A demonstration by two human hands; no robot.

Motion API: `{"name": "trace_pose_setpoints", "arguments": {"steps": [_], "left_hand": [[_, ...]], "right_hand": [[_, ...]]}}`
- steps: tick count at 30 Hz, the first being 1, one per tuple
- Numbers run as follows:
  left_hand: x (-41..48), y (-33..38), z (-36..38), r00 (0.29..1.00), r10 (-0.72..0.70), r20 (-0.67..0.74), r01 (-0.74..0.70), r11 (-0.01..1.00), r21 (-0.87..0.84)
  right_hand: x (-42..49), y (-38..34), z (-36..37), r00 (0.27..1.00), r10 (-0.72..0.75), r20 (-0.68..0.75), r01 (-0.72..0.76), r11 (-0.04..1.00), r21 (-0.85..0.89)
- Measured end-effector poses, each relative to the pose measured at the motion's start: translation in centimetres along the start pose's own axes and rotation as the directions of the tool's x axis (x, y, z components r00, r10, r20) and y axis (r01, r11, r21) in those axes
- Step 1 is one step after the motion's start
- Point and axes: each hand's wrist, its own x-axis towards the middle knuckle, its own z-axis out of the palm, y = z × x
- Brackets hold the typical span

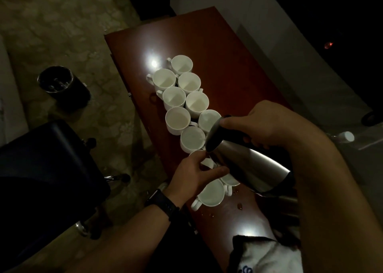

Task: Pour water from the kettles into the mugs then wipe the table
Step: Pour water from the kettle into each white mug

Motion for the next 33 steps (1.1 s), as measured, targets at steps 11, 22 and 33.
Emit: {"name": "trace_pose_setpoints", "arguments": {"steps": [11, 22, 33], "left_hand": [[0.44, -0.01, 0.14, 1.000, -0.020, -0.016, 0.020, 0.999, 0.026], [0.39, 0.05, 0.30, 0.999, -0.040, -0.013, 0.041, 0.997, 0.058], [0.63, 0.33, 0.57, 1.000, -0.027, -0.013, 0.028, 0.995, 0.092]], "right_hand": [[0.69, -0.38, -0.35, 1.000, -0.011, -0.023, 0.011, 1.000, -0.024], [0.80, 0.04, -0.11, 1.000, 0.000, -0.005, 0.000, 1.000, -0.023], [0.92, -0.39, -0.10, 1.000, 0.024, -0.007, -0.024, 0.999, -0.048]]}}
